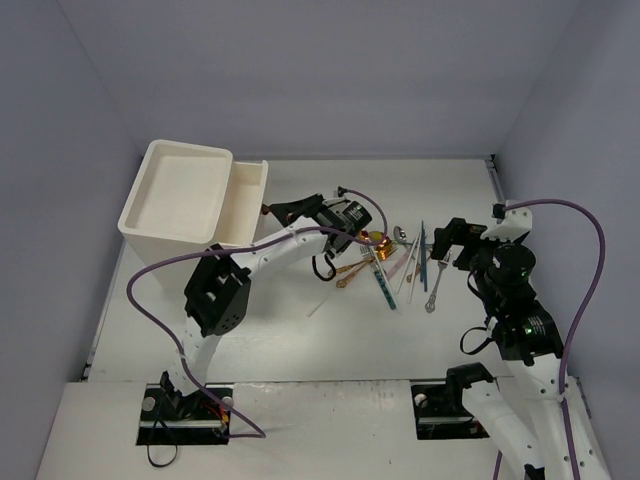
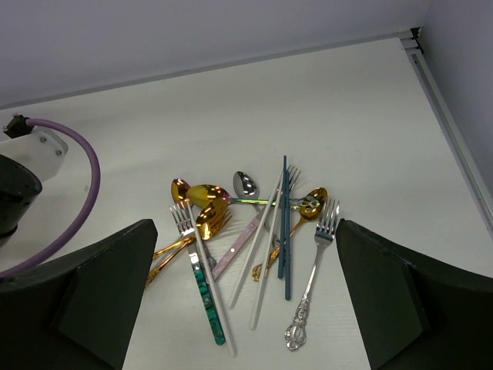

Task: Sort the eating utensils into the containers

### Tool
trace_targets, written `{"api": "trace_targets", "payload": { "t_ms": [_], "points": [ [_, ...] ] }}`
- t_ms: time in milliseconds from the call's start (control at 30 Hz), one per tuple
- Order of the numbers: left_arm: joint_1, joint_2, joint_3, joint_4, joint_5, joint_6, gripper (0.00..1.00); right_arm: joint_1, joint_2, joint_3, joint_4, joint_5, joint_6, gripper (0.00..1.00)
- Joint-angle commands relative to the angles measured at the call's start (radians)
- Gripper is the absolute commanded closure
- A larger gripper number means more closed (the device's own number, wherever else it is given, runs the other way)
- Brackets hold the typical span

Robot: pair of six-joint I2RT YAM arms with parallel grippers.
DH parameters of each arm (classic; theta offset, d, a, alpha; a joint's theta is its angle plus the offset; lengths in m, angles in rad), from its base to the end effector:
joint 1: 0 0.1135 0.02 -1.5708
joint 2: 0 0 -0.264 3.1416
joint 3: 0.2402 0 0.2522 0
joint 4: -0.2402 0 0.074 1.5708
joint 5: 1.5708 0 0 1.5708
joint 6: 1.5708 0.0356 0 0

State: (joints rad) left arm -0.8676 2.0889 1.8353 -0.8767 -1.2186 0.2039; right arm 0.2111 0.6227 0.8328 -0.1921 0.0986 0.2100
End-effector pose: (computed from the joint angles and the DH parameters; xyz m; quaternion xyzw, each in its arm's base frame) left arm 0.3098 -0.3138 0.2614 0.3010 0.7519 0.4696 0.3513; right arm 0.1396 0.0263 0.3792 0.0348 0.6999 0.1152 0.7041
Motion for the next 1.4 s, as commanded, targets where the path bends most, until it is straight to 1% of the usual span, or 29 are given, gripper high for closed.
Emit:
{"api": "trace_targets", "payload": {
  "t_ms": [0, 133, 400, 500, 533, 567, 633, 700, 767, 900, 1000, 1100, 1200, 1233, 1367],
  "points": [
    [-0.053, -0.015, 0.087, -0.005, 0.016, -0.007, 1.00, 0.005, -0.006, 0.000, 0.054, 0.018, 0.012, 0.00],
    [-0.084, -0.004, 0.126, -0.007, 0.045, -0.011, 1.00, 0.005, -0.006, -0.001, 0.052, 0.017, 0.014, 0.00],
    [-0.108, 0.022, 0.175, -0.007, 0.062, -0.011, 1.00, 0.005, -0.007, -0.003, 0.051, 0.009, 0.016, 0.00],
    [-0.108, 0.016, 0.179, -0.007, 0.067, -0.015, 0.91, 0.005, -0.009, -0.003, 0.048, 0.007, 0.015, 0.00],
    [-0.108, 0.013, 0.180, -0.008, 0.071, -0.018, 0.81, 0.005, -0.011, -0.001, 0.048, 0.007, 0.015, 0.00],
    [-0.108, 0.008, 0.183, -0.008, 0.081, -0.025, 0.74, 0.005, -0.011, -0.001, 0.046, 0.006, 0.015, 0.00],
    [-0.111, -0.007, 0.194, -0.007, 0.093, -0.037, 0.57, 0.005, -0.010, 0.000, 0.045, 0.006, 0.015, 0.00],
    [-0.117, -0.025, 0.213, -0.008, 0.114, -0.049, 0.44, 0.005, -0.009, 0.003, 0.042, 0.003, 0.015, 0.00],
    [-0.125, -0.043, 0.240, -0.008, 0.129, -0.055, 0.36, 0.005, -0.003, 0.006, 0.039, 0.003, 0.012, 0.00],
    [-0.156, -0.099, 0.290, -0.010, 0.210, -0.098, 0.29, 0.005, 0.009, 0.017, 0.029, 0.003, 0.010, 0.00],
    [-0.166, -0.177, 0.318, -0.019, 0.351, -0.171, 0.27, 0.005, 0.028, 0.023, 0.013, 0.051, 0.052, 0.00],
    [-0.159, -0.284, 0.301, -0.018, 0.535, -0.298, 0.25, 0.003, 0.067, 0.030, -0.032, 0.203, 0.121, 0.00],
    [-0.148, -0.382, 0.258, -0.018, 0.657, -0.381, 0.23, -0.001, 0.145, 0.041, -0.091, 0.304, 0.164, 0.00],
    [-0.144, -0.383, 0.257, -0.018, 0.680, -0.393, 0.23, -0.004, 0.164, 0.046, -0.109, 0.316, 0.179, 0.00],
    [-0.123, -0.499, 0.164, -0.018, 0.778, -0.454, 0.23, -0.032, 0.280, 0.055, -0.181, 0.317, 0.253, 0.00]
  ]
}}
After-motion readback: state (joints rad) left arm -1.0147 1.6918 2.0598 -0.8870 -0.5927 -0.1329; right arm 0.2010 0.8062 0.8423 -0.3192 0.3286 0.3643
